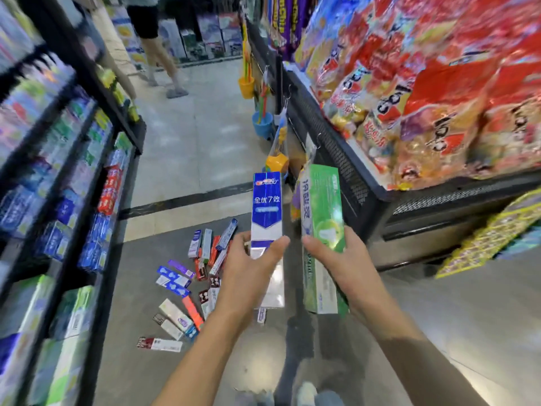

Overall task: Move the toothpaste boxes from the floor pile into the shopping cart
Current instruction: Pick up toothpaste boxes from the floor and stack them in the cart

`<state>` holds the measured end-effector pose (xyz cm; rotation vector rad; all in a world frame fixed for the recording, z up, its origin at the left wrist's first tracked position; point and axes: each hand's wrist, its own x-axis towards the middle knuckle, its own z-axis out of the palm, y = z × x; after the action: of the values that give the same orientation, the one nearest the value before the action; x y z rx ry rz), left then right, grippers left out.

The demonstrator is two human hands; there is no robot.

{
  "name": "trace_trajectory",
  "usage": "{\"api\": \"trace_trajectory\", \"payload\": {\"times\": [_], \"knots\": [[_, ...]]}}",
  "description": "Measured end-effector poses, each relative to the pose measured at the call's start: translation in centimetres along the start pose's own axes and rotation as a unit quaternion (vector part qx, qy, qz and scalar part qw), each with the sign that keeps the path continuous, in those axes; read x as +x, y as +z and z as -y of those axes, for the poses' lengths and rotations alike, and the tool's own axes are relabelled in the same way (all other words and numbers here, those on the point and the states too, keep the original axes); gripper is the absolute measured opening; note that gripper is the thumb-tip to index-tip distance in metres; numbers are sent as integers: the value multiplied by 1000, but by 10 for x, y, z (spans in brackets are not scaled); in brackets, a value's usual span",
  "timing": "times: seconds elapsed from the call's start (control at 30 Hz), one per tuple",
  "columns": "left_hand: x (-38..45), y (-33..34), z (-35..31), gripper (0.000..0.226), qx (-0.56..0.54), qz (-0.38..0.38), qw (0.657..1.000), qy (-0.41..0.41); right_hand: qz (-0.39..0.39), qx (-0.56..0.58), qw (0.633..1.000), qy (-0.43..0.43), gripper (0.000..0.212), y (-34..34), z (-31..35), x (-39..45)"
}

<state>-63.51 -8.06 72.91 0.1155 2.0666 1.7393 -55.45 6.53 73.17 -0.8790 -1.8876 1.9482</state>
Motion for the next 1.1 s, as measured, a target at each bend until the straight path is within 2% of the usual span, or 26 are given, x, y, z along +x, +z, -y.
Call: {"api": "trace_trajectory", "payload": {"times": [0.1,0.23,0.3,0.37,0.5,0.63,0.77,0.83,1.0,1.1], "knots": [[-34,2,-34,38,13,8,999,31,-23,25,999,-19,50,-13,35,-38],[-59,7,-53,61,37,85,994,58,-76,69,994,-24,47,-30,50,-88],[-64,14,-59,63,43,139,987,69,-129,83,988,-32,48,-36,49,-113],[-75,24,-64,55,56,198,975,83,-196,95,975,-33,56,-40,45,-140],[-108,48,-69,40,76,328,935,114,-343,125,931,-29,54,-46,37,-212],[-173,75,-65,44,77,488,863,108,-482,146,864,-29,34,-47,33,-309],[-269,91,-47,55,96,632,764,90,-609,144,779,-41,34,-39,20,-416],[-319,93,-33,46,99,682,719,92,-672,143,726,-39,34,-34,8,-468],[-452,89,7,53,130,770,613,123,-781,147,606,-28,42,-18,-27,-602],[-552,81,42,57,129,812,549,149,-828,159,537,-21,38,-5,-56,-699]]}}
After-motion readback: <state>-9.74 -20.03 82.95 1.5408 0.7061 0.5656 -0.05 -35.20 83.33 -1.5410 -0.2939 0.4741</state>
